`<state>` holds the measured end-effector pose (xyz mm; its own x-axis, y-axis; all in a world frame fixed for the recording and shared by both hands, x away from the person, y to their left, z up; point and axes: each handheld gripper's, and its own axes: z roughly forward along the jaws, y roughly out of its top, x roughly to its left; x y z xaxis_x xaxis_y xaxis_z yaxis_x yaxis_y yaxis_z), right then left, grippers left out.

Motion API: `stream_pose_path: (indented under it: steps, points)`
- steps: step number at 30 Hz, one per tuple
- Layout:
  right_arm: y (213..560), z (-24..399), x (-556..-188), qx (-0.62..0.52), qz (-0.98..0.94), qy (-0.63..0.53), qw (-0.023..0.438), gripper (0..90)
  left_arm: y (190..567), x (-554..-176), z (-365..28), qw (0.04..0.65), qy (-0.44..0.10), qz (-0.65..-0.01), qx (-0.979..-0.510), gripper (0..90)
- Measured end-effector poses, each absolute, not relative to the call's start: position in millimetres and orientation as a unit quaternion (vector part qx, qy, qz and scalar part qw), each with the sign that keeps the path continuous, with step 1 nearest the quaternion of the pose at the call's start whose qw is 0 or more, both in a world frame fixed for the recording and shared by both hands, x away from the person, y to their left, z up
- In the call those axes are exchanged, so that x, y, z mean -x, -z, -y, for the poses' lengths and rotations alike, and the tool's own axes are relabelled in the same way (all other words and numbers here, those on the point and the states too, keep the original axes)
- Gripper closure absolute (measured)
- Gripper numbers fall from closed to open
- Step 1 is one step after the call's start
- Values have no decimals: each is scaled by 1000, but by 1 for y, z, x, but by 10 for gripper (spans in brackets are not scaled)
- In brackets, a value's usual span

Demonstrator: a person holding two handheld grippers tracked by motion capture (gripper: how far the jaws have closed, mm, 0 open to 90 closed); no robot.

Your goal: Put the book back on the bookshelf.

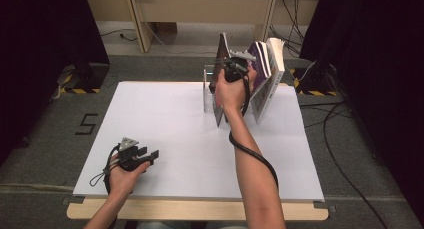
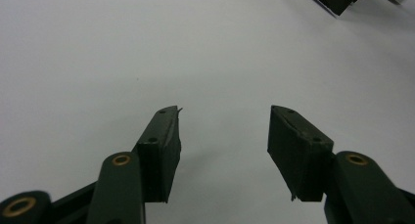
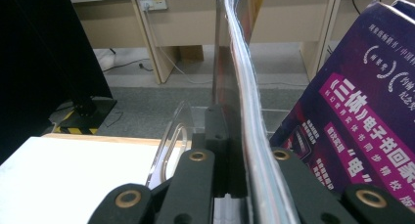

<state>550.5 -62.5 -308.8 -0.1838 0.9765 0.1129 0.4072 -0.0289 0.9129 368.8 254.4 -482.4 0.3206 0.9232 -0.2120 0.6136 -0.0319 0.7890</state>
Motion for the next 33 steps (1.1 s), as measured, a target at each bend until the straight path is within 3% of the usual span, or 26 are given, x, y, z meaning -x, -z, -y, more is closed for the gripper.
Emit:
stream_pose_path:
  steps: [8,19,21,26,33]
  points:
    - [308,67,-549,-556,-630,-440,318,766,482,-369,-255,422,-184,-552,-695,449]
    - [311,79,-543,-565,-637,-425,306,694,483,-368,-252,421,-184,-551,-697,449]
    - [312,81,-542,-569,-639,-420,302,703,483,-368,-252,421,-184,-551,-697,449]
    - [312,87,-542,-583,-638,-414,285,827,483,-368,-251,420,-184,-550,-698,449]
    - [310,85,-545,-591,-626,-437,261,870,483,-368,-252,420,-184,-551,-697,449]
